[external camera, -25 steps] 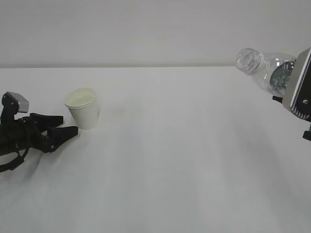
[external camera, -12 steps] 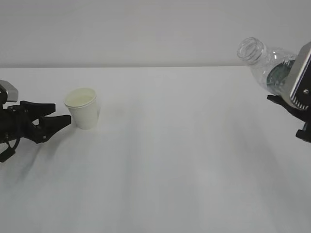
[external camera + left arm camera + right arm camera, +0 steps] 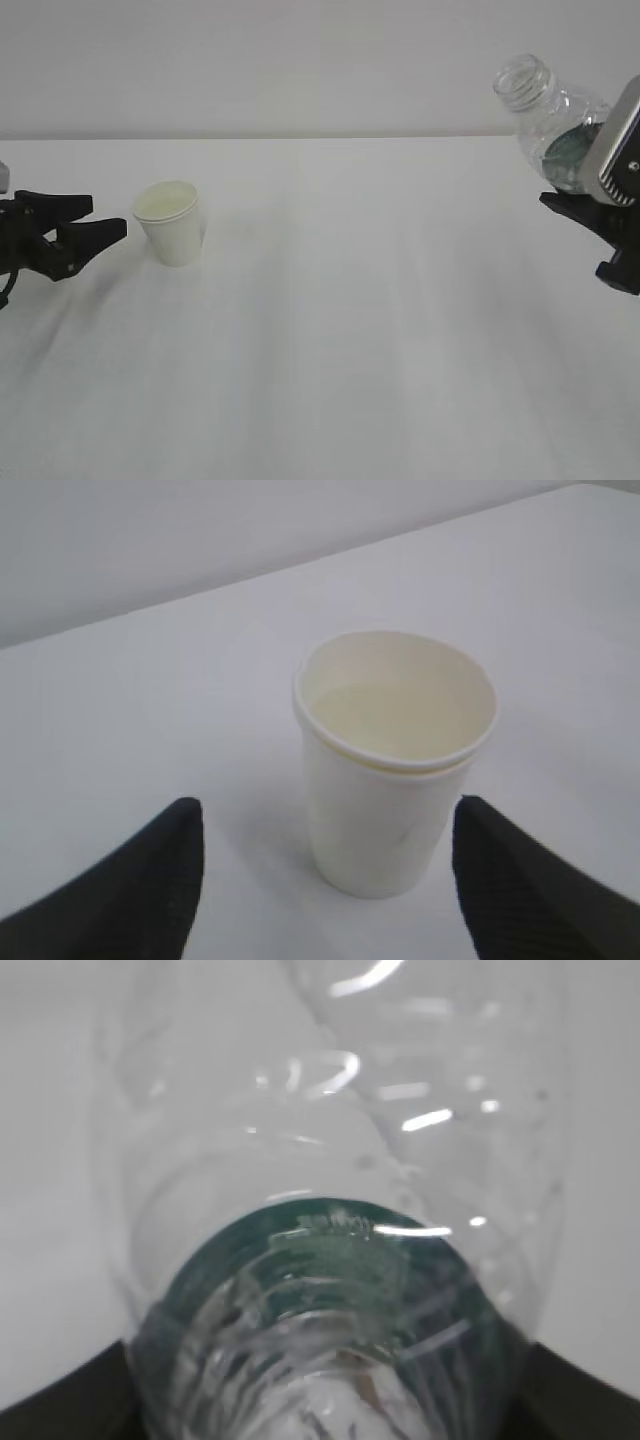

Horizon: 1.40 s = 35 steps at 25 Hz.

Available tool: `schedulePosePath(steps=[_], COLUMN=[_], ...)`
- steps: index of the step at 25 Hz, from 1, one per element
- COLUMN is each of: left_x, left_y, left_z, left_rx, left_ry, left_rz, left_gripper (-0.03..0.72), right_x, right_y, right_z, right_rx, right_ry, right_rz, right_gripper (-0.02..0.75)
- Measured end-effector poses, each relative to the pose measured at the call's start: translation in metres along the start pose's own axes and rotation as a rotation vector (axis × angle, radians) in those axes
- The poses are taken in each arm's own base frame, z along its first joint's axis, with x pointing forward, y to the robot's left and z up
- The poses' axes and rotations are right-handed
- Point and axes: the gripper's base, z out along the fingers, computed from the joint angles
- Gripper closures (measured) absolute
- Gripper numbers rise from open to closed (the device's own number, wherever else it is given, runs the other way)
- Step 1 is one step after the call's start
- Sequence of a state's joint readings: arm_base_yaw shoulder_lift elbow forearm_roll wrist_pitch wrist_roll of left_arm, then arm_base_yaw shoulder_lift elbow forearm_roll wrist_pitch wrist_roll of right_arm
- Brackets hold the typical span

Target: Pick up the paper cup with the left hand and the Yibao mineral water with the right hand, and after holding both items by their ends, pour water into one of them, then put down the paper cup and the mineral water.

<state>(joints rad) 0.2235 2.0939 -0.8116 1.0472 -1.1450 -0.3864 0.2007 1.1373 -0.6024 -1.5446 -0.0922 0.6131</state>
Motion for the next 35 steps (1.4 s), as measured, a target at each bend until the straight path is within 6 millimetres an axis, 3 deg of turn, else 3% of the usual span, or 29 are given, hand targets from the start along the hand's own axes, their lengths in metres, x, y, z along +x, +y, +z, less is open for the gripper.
schedulePosePath(steps=[9,28,35], left_x=[-0.022,-0.046,-0.075], left_y=[-0.002,-0.016,-0.025], left_z=[-0.006,-0.016,-0.027], left_rx=[-0.008,0.054,0.077], left_ry=[-0.040,-0.048,-0.084], left_rz=[0.023,-0.016,0.050], left_gripper=[0.153,0.185,0.196], right_x=[-0.002,-0.005,-0.005], right_y=[0.000,0.000,0.000], right_z=[0.000,0.000,0.000], right_rx=[-0.005,-0.009,-0.006], right_ry=[-0.021,-0.048,-0.050], right_rz=[0.084,0.193,0.229], right_gripper=[0.272,0.272,0.272])
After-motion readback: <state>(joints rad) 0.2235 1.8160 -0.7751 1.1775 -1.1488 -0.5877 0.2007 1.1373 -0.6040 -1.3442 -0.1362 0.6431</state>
